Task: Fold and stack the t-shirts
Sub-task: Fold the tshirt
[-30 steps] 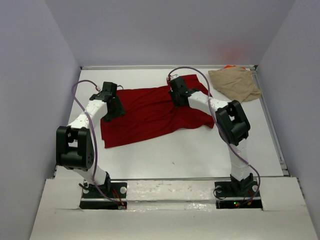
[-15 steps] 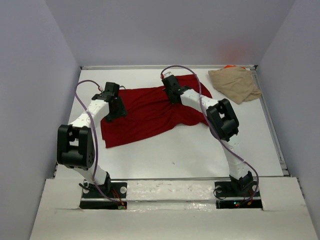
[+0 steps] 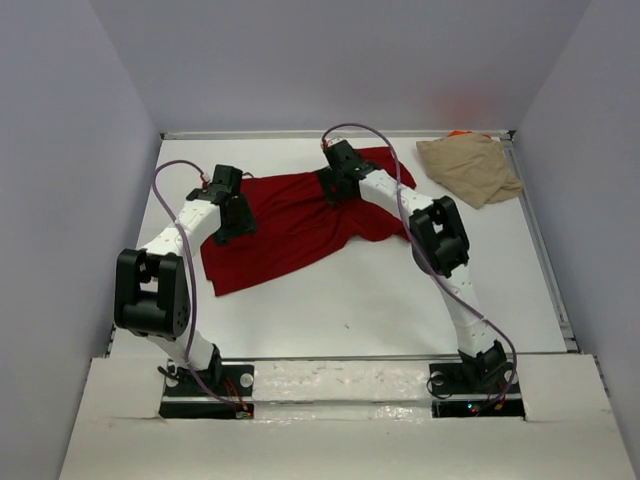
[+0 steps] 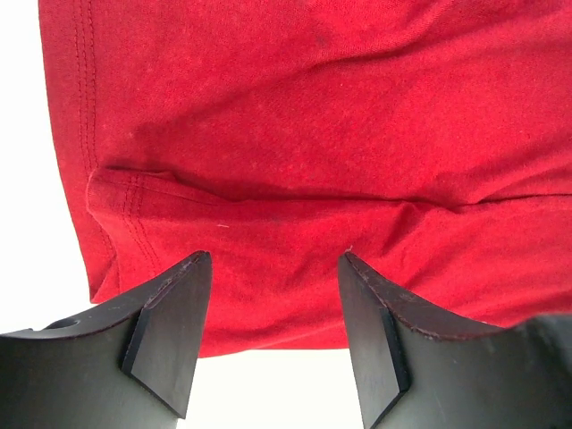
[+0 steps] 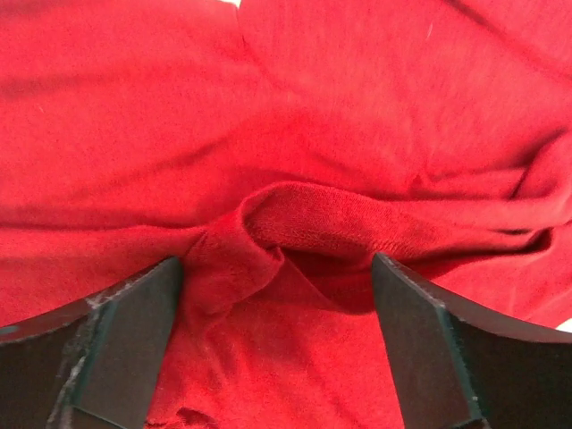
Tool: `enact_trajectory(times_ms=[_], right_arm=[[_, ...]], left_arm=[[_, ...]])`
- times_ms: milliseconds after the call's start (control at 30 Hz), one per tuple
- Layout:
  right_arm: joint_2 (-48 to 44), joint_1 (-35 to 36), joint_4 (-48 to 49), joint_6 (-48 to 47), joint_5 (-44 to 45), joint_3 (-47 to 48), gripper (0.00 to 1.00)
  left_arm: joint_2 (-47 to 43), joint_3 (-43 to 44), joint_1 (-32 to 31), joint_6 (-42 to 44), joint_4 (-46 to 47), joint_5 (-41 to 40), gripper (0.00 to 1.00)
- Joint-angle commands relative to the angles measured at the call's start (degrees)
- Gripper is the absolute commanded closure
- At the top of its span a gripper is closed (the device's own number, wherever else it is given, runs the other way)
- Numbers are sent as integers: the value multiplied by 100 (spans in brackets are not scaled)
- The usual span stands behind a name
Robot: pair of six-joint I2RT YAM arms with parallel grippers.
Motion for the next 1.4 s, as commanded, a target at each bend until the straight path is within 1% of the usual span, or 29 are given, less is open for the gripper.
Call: enact_trajectory(times_ms=[0, 67, 100, 200, 300, 367, 400, 467, 533, 567, 600, 667, 700, 733, 800, 867, 900, 967, 1000, 1133, 1367], right_arm=[[-660, -60, -25, 433, 7, -543, 6], [-845, -61, 27, 503, 261, -728, 7], [-1124, -61, 89, 608, 480, -938, 8], [-1644, -192, 142, 837, 499, -1422, 10], [-2339, -254, 133, 829, 675, -1791, 8], [-2681, -332, 124, 838, 615, -2169, 5], [-3005, -385, 89, 898, 562, -2283, 4], [-3462, -438, 45, 995, 413, -2731, 4], [-3728, -491, 1, 1206, 272, -3100, 6], [-3833, -491, -7, 1294, 211, -3494, 8], [-3921, -544, 1, 1382, 45, -3680, 14], [-4141, -614, 36, 1663, -236, -4232, 51], [-4194, -614, 245, 1786, -308, -4445, 96], [-4273, -667, 378, 1839, -378, -4647, 100], [-4256, -719, 545, 1953, -728, -4955, 100], [-4195, -807, 712, 2006, -853, -5070, 100], [-4160, -860, 844, 2007, -1071, -5123, 100], [-3950, -1035, 836, 2015, -1274, -5062, 100], [-3879, -1036, 845, 1963, -1389, -5018, 100], [-3650, -1141, 871, 1822, -1398, -4746, 100], [-3448, -1194, 792, 1717, -1460, -4000, 100]], left_arm=[[-96, -20, -46, 110, 49, 76, 32], [-87, -2, -72, 110, 49, 68, 32], [-104, -2, -81, 119, 49, 59, 32], [-148, 24, -81, 111, 14, -99, 32], [-262, 24, -90, 84, -4, -275, 32], [-254, 42, -90, 93, 5, -249, 32], [-245, 51, -90, 93, 5, -188, 32], [-192, 51, -108, 102, 14, -170, 32], [-201, 16, -108, 93, 31, -152, 32], [-227, -2, -116, 102, 40, -161, 32], [-245, -11, -117, 93, 49, -161, 32], [-245, 16, -125, 119, 31, -143, 32], [-245, 33, -125, 119, 22, -143, 32], [-254, 51, -117, 128, 5, -143, 32], [-262, 103, -117, 154, -13, -134, 32], [-271, 156, -125, 154, -48, -161, 32], [-280, 165, -125, 154, -48, -161, 32], [-315, 174, -134, 154, -92, -143, 32], [-341, 165, -134, 137, -101, -134, 32], [-473, 60, -143, 102, -74, -152, 32], [-465, -46, -143, 93, -4, -169, 32]])
